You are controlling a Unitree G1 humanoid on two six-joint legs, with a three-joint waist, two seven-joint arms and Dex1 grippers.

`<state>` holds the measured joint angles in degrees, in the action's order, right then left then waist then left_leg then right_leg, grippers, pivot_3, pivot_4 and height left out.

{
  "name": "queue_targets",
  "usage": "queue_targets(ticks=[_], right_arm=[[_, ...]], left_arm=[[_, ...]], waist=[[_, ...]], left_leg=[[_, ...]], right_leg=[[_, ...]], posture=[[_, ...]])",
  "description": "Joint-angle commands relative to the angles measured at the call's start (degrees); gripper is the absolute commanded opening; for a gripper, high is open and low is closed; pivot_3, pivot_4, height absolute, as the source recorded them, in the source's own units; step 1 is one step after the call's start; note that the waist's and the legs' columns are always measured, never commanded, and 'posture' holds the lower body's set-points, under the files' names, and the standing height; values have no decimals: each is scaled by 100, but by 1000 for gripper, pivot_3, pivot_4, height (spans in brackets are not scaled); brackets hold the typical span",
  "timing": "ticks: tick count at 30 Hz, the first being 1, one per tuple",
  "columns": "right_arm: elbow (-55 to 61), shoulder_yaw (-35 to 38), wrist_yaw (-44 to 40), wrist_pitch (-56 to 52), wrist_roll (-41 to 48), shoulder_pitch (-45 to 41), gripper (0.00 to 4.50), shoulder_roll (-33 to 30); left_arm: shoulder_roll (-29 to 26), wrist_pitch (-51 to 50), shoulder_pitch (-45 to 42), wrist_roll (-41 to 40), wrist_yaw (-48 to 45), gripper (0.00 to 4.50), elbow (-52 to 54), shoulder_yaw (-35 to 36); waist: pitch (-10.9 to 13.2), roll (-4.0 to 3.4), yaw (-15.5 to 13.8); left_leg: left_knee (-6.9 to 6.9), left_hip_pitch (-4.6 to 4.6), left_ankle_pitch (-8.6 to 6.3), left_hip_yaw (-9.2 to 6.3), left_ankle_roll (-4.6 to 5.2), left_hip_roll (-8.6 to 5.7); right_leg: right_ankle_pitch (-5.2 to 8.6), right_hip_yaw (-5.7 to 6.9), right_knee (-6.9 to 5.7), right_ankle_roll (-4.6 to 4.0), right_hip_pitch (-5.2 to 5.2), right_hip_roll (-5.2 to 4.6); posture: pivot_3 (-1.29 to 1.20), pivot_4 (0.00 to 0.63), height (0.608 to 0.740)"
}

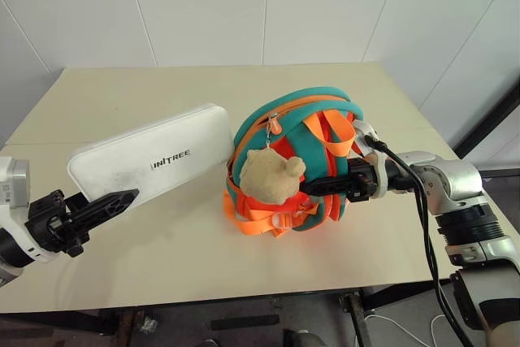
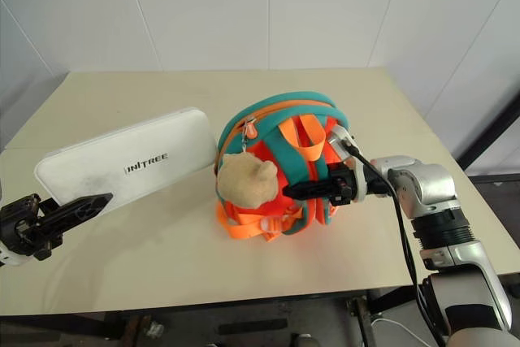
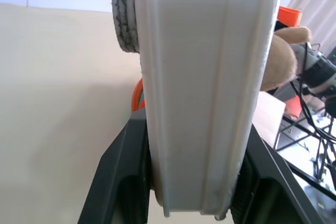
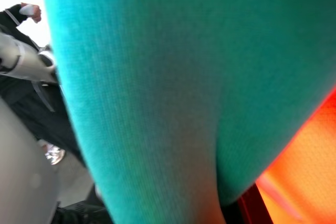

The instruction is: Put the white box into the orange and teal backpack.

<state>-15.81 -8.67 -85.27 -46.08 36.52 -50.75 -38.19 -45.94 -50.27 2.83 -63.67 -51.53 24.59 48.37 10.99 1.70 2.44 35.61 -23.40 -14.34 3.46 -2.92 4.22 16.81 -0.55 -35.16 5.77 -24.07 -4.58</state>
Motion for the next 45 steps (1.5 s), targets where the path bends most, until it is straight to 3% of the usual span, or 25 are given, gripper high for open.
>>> queue_targets(ticks=[1, 6, 11, 21, 25, 29, 35, 39, 45], right_arm=[[-101, 11, -119, 234, -143, -129, 20, 145], [-163, -2, -184, 346, -286, -142, 20, 325], [-32, 46, -168, 324, -302, -46, 20, 392], [185, 120, -68, 283, -269, 49, 20, 468], [326, 132, -24, 289, -260, 142, 20, 502], [408, 167, 28, 276, -255, 183, 20, 535], [569, 209, 188, 302, -233, 299, 20, 632], [711, 304, 399, 288, -187, 422, 20, 792], [952, 372, 562, 220, -113, 606, 0, 829]], left_arm=[[-180, 270, 1, -216, -212, 1443, 333, 96], [-422, 344, -161, -174, -330, 1443, 309, -147], [-788, 1167, -352, 1201, -737, 1443, -237, -1334], [-950, 2025, -2498, 2907, -637, 1443, -1413, -3499], [-374, 1705, -4081, 3236, -568, 1443, -1584, -4659], [130, 1775, -4820, 3964, -481, 1443, -1822, -5558], [1207, 883, -5535, 4166, 228, 1443, -2337, -5909], [1700, 818, -5412, 4191, 462, 1443, -2396, -5843], [1706, 749, -5248, 4012, 450, 3244, -2225, -5425]], waist=[[0, 0, 0], [2, 0, 0], [2, 0, -17], [2, 0, -91], [2, 1, -116], [2, 1, -105], [3, 1, -108], [3, 1, -117], [3, 1, -83]], left_leg=[[4, 0, 0, 0, 0, 0], [28, 0, 0, 0, 0, 0], [35, 4, 0, 0, 1, 0], [38, 5, 0, 9, 1, 4], [48, 0, 0, 10, 2, 4], [55, -7, 1, 10, 4, 3], [61, -7, 1, 15, 3, 7], [70, -7, 1, 15, 3, 2], [77, -2, 2, 16, 3, 2]], right_leg=[[0, 0, -4, 1, 0, 1], [0, -3, -27, 1, 0, 2], [0, -4, -36, 0, 1, 3], [-4, -10, -41, 7, 0, 13], [-7, -12, -45, 17, 0, 17], [-14, -17, -44, 36, 0, 21], [1, -36, -70, 67, -5, 30], [3, -48, -71, 72, -5, 30], [3, -54, -76, 73, -5, 30]], posture=[[0, 150, 740], [0, 150, 740], [0, 150, 740], [0, 150, 740], [0, 150, 740], [0, 150, 740], [0, 150, 740], [0, 150, 740], [0, 150, 740]])
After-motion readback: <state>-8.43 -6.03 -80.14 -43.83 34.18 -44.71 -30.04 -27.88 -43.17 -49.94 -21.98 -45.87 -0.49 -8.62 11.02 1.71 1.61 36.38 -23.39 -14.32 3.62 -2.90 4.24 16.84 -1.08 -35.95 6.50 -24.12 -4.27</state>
